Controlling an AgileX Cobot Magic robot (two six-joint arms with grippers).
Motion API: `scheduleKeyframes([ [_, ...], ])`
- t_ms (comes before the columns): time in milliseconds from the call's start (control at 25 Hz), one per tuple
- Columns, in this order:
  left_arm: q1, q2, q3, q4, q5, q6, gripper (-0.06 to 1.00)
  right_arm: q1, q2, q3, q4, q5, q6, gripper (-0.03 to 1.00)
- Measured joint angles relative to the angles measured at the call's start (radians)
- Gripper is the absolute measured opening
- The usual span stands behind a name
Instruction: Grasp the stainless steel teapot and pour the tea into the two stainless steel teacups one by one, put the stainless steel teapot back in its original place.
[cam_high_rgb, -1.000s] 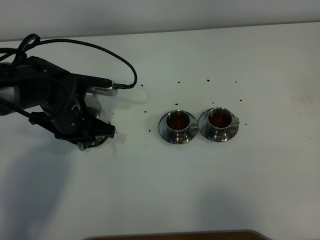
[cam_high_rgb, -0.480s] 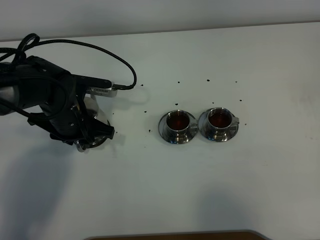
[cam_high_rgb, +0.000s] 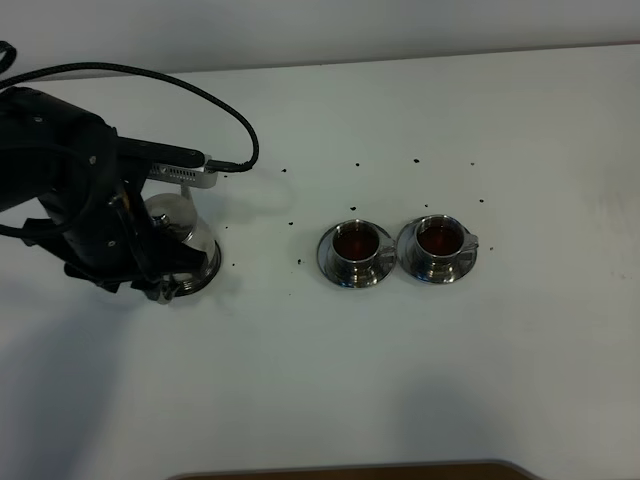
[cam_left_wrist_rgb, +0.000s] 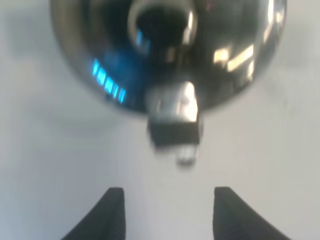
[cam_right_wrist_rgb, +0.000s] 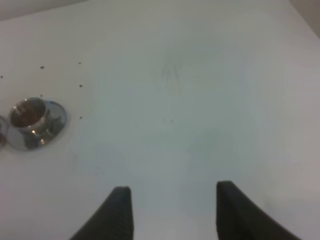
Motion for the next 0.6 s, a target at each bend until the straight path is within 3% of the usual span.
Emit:
scheduleKeyframes([
  [320,0.0,-0.171,0.0,-0.024,0.316,0.045,0.45,0.0,0.0,0.0,0.0,0.0,0.0,0.39],
  [440,0.0,-0.239,0.008,-0.028,0.325,0.047,0.45,0.0,0.0,0.0,0.0,0.0,0.0,0.39],
  [600,0.0,-0.366,0.116,-0.032,0.325,0.047,0.45,0.0,0.0,0.0,0.0,0.0,0.0,0.39],
])
